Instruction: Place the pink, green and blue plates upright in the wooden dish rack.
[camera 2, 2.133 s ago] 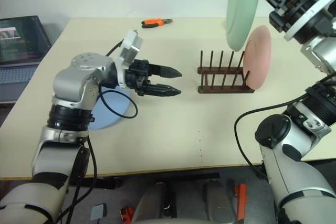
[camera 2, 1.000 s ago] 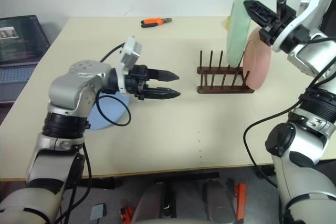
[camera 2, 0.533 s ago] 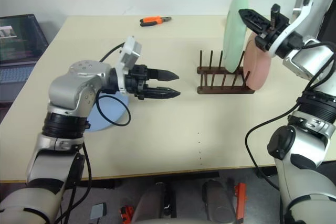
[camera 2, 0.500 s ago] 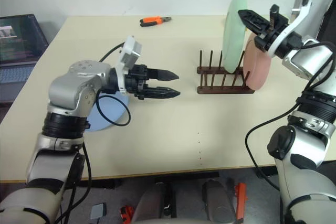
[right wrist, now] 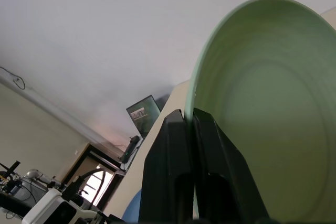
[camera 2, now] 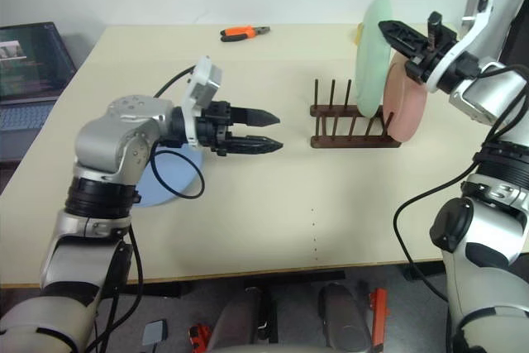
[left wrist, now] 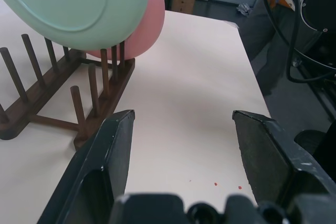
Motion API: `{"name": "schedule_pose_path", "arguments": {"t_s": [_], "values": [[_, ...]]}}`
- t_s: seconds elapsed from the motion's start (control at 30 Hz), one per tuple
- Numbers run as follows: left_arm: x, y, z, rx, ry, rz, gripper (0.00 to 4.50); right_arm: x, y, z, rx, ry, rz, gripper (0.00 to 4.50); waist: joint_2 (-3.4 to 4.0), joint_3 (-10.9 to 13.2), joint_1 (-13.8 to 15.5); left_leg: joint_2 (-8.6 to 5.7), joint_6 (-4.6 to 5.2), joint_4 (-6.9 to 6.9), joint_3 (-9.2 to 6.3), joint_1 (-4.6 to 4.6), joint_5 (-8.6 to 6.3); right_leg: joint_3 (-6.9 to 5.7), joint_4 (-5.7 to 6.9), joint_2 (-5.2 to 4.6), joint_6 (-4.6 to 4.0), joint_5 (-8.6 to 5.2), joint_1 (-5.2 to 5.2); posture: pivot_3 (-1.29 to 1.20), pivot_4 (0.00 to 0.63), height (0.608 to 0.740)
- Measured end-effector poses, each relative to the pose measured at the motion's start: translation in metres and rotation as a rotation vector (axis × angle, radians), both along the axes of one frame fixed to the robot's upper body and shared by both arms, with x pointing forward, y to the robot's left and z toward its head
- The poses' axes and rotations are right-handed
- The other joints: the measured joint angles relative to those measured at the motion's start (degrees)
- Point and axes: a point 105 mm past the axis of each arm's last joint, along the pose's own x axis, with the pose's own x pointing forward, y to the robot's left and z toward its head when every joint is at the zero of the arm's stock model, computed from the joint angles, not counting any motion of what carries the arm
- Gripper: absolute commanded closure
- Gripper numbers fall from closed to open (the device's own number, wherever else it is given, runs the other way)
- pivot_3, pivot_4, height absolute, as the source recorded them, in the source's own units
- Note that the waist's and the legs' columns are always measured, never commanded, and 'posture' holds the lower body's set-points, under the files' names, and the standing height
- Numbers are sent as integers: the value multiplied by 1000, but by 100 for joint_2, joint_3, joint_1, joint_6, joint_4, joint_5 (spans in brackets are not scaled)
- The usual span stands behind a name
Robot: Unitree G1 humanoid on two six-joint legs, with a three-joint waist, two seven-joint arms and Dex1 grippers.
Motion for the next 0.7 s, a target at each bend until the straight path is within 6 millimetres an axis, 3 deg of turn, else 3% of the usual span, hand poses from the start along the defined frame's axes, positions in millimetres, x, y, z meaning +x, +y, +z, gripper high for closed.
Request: {"name": "schedule_pose_path", "arguments": {"t_s": [0.7], "values": [[-1,0,-1,3,-3,7,1248,-2,4,-8,-37,21,43,4500,0,0,0,0,0,1,0,0,0,0,1,0,0,0,0,0,150,740]]}}
